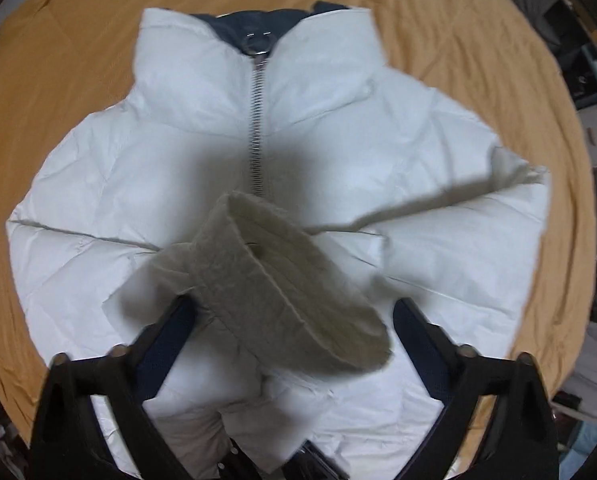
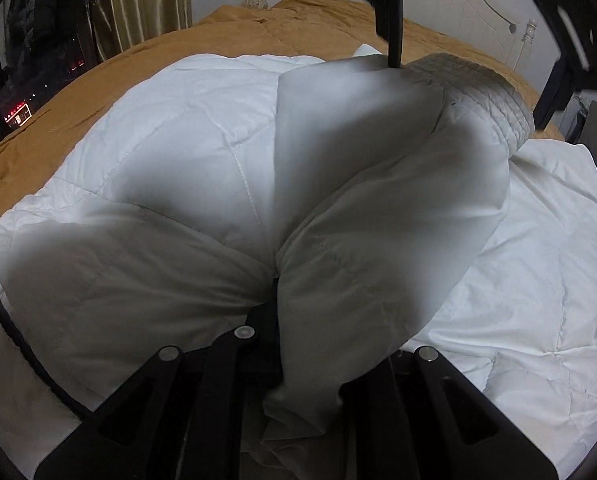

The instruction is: Fold large clothes

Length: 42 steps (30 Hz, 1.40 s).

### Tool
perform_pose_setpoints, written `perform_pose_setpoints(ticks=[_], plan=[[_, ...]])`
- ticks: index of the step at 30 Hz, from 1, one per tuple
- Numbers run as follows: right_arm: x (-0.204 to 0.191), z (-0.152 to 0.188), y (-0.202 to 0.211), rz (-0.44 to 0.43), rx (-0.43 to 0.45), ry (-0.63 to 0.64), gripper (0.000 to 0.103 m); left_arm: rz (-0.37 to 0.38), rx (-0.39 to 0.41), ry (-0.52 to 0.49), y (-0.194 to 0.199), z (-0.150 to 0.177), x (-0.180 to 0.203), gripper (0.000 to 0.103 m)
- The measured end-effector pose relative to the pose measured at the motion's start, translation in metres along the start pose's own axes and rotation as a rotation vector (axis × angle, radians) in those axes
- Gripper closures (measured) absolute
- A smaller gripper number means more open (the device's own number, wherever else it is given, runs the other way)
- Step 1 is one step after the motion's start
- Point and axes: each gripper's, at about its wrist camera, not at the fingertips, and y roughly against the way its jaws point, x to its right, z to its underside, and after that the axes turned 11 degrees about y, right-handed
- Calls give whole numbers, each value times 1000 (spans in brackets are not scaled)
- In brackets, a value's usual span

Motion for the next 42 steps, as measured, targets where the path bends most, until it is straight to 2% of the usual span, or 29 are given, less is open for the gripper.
perform_pose_setpoints(ticks=[1, 2, 3, 8, 11, 13, 15, 17, 18, 20, 23, 26, 28, 30, 33, 35, 37, 39, 42], plan=[[1, 0, 0, 1, 1, 2, 89, -23, 5, 27, -2, 0, -7, 61], [-2, 0, 0, 4, 2, 5, 89, -33, -5, 57, -5, 0, -17, 88], [-6, -3, -1, 8, 2, 9, 89, -20, -12, 69, -4, 0, -23, 93], [-10, 9, 5, 9, 5, 9, 88, 91, -4, 127, 11, 7, -74, 96], [-10, 10, 8, 12, 9, 3, 86, 198, 9, 184, 32, 11, -105, 96], [-15, 9, 17, 45, 10, 41, 81, 291, 31, 221, 47, 20, -138, 96], [-21, 3, 26, 74, 21, 86, 63, 364, 56, 267, 62, 33, -179, 96], [-24, 7, 50, 100, 80, 107, 12, 420, 91, 299, 72, 48, -221, 96], [-23, 10, 66, 110, 124, 106, 5, 424, 105, 315, 74, 54, -235, 97], [-20, 15, 93, 98, 192, 103, 4, 435, 127, 350, 66, 68, -276, 98], [-4, 13, 121, 59, 244, 60, 4, 475, 94, 390, 32, 85, -315, 99], [31, -2, 120, -39, 236, -119, 4, 525, 42, 436, -17, 103, -332, 99], [49, -6, 102, -116, 191, -245, 4, 520, 54, 454, -31, 116, -340, 99], [55, -5, 70, -186, 127, -312, 4, 533, 109, 468, -26, 126, -344, 98], [42, 7, 13, -164, -46, -303, 3, 455, 262, 409, 19, 141, -325, 94], [29, 7, 1, -84, -54, -237, 2, 445, 352, 307, 51, 149, -289, 93], [24, 2, 1, -63, -62, -223, 1, 480, 373, 182, 66, 151, -249, 93], [28, 1, 3, -81, -57, -237, 2, 524, 379, 103, 64, 148, -217, 92], [39, 3, 20, -87, -51, -249, 4, 411, 373, 49, 23, 138, -182, 90]])
